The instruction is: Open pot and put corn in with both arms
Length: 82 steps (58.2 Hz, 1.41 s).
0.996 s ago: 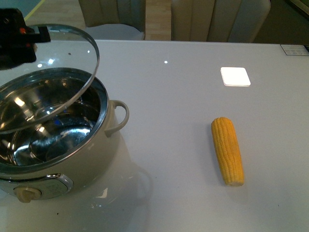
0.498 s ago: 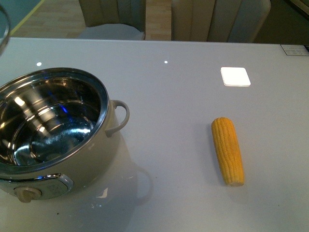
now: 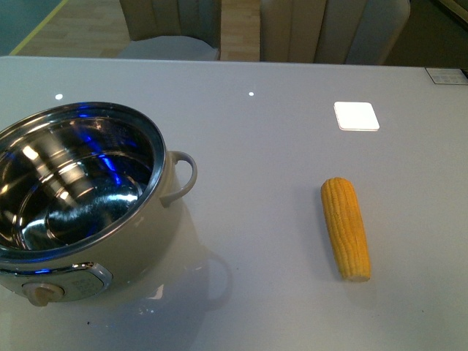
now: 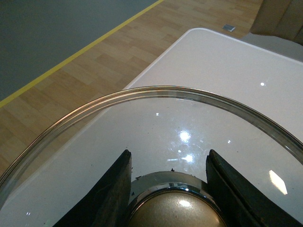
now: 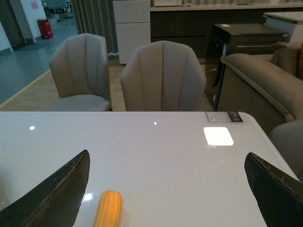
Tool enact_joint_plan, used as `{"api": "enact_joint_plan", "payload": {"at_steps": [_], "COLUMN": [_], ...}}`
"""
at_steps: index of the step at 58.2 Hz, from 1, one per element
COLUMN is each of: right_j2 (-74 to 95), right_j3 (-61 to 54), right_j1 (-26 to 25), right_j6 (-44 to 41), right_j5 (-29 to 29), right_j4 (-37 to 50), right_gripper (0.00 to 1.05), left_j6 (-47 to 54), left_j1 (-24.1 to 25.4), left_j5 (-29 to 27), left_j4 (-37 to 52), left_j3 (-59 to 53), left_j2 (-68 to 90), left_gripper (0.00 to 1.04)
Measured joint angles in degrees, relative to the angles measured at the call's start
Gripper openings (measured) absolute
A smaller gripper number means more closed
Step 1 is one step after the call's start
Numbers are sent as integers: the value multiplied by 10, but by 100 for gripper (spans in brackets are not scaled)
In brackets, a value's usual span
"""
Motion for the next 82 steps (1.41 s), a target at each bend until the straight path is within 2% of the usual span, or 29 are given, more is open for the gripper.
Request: {"api": "enact_joint_plan", "payload": {"at_steps": [21,42,64,82], "right_j2": [0,0,0,0], "right_j3": [0,0,0,0], "right_j1": [0,0,0,0], "right_j6": [0,0,0,0], "right_j5": [0,0,0,0], "right_j4": [0,0,0,0], "right_gripper": [96,96,96,96], "left_j6": [-12,-3,29,49], "left_j1": [23,42,53,47], "left_j5": [19,36,56,60], "left_j4": [74,61,100,136], "left_j3": [42,103,166,202], "left_j2": [117,168,297,345], "left_gripper": [41,41,41,41]}}
